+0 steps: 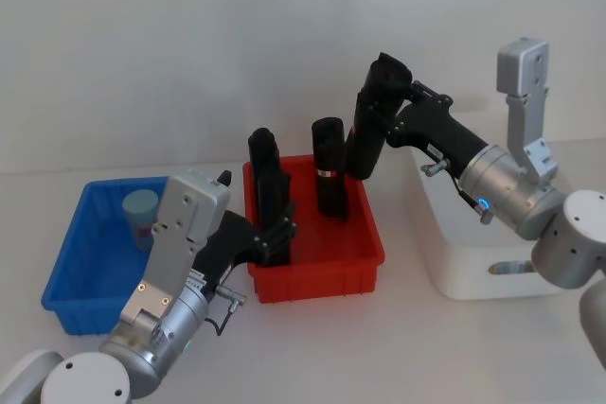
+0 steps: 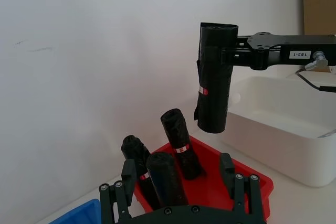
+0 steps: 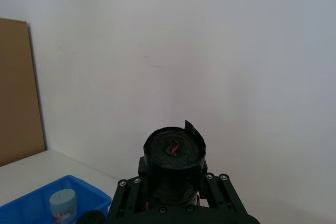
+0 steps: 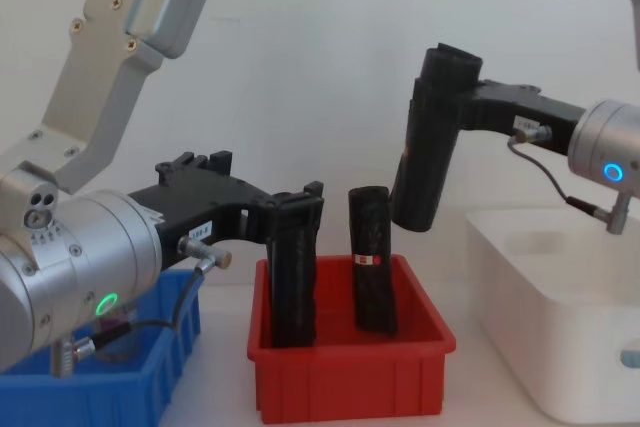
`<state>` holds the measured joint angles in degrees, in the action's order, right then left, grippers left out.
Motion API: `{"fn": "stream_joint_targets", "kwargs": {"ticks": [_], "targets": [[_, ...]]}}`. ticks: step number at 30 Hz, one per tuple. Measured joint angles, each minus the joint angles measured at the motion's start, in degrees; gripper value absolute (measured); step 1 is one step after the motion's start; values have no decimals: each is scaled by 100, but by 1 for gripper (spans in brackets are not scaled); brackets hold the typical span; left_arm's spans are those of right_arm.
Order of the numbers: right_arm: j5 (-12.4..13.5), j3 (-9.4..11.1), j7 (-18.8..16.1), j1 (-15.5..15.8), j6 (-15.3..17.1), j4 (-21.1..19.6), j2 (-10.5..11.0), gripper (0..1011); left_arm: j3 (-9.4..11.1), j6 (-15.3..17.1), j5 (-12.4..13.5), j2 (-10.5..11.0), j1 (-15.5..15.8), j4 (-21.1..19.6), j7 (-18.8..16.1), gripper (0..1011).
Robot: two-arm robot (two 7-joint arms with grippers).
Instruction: Pick the cotton swabs from the blue box and place them into the white box.
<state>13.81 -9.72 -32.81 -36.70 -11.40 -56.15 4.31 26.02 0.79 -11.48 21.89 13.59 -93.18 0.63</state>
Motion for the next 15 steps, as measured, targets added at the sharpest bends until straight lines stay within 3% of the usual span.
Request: {"fn": "stream_joint_targets", "kwargs": {"ticks": [15], "targets": [[-227, 154, 1015, 600, 736, -1230, 230, 487, 0, 0, 0, 0, 0, 0, 0, 1000]]}}
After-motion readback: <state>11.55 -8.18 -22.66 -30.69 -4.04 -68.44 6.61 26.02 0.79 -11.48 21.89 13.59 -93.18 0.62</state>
